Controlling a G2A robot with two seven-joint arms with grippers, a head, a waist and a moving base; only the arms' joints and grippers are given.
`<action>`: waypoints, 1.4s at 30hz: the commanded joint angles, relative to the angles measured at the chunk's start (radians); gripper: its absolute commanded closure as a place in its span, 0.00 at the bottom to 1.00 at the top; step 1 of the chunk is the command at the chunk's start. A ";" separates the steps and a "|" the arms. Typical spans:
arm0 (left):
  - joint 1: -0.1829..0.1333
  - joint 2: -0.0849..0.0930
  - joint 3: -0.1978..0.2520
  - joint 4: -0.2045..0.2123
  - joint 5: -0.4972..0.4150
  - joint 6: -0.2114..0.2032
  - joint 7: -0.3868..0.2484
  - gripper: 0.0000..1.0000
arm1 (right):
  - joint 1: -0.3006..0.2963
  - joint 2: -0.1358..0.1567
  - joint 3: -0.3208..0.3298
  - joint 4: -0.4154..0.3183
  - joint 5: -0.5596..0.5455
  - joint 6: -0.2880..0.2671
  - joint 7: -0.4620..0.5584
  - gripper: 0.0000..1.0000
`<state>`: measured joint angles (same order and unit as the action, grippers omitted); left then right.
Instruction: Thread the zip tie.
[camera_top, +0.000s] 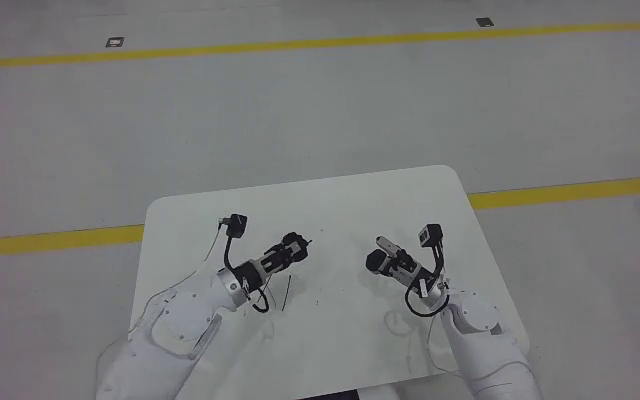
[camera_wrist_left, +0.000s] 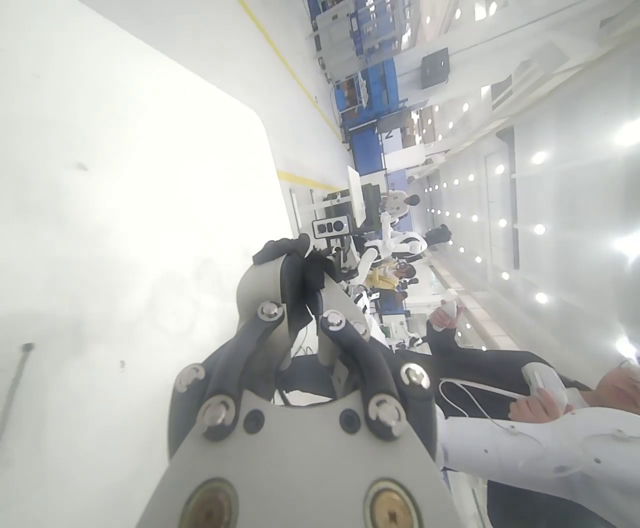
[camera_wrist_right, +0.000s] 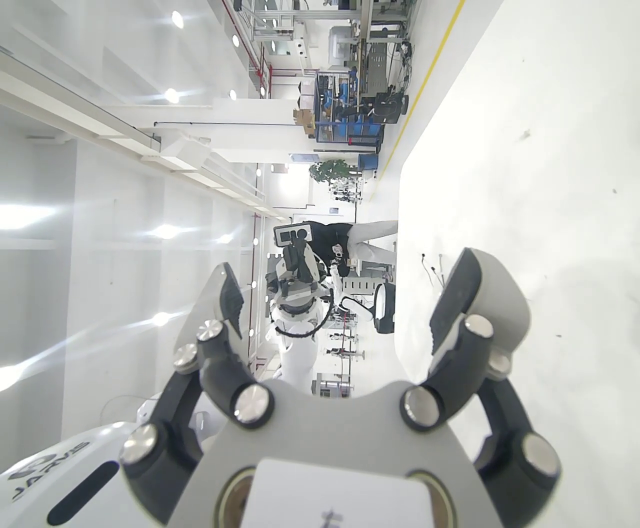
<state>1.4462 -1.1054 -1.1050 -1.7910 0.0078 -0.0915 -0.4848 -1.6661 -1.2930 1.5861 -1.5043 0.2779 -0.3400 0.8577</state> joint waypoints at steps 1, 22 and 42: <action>0.052 0.015 -0.068 -0.030 0.015 -0.011 -0.021 1.00 | 0.000 0.000 0.000 0.000 0.000 0.000 0.000 0.00; 0.204 0.056 -0.264 -0.108 0.048 -0.024 -0.071 1.00 | 0.000 0.000 0.000 0.000 0.000 0.000 0.000 0.00; 0.351 0.089 -0.540 -0.086 -0.109 -0.217 -0.193 1.00 | 0.016 -0.006 -0.169 -0.201 -0.145 0.162 -0.053 0.00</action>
<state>1.7971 -1.0168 -1.6446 -1.8767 -0.1010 -0.3080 -0.6782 -1.6558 -1.2984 1.4503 -1.6688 0.1827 -0.2247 0.8224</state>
